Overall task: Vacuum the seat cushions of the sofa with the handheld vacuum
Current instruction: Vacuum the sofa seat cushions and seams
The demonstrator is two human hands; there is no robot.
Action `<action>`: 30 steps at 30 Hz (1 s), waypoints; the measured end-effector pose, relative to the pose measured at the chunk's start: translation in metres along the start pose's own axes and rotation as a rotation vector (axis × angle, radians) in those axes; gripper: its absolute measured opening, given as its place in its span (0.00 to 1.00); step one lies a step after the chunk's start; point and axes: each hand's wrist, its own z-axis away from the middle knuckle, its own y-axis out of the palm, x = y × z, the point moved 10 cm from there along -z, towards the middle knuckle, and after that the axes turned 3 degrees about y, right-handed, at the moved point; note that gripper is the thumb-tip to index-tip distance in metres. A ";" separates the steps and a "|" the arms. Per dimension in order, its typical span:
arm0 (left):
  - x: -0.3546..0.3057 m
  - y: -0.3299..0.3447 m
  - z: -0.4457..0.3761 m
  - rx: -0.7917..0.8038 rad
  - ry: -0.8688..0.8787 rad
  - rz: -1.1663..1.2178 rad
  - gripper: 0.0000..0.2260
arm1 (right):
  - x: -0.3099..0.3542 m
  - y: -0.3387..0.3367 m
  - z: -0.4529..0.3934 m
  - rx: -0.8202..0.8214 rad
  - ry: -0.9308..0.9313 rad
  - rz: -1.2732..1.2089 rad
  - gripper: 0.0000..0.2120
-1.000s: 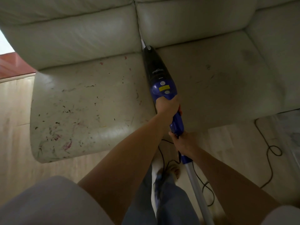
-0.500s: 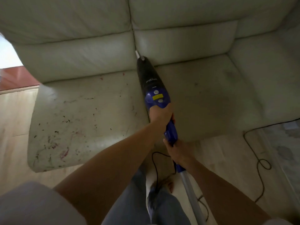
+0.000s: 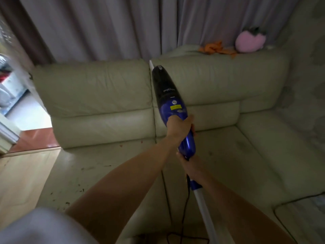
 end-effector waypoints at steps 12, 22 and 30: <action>-0.028 -0.039 -0.092 0.105 -0.052 0.014 0.12 | 0.072 0.040 -0.074 0.034 0.060 -0.138 0.12; -0.011 -0.054 -0.092 0.099 -0.015 0.003 0.13 | 0.061 0.065 -0.073 0.059 0.122 -0.162 0.14; 0.019 -0.051 -0.060 0.044 -0.024 -0.048 0.16 | 0.019 0.070 -0.053 0.071 0.156 -0.113 0.13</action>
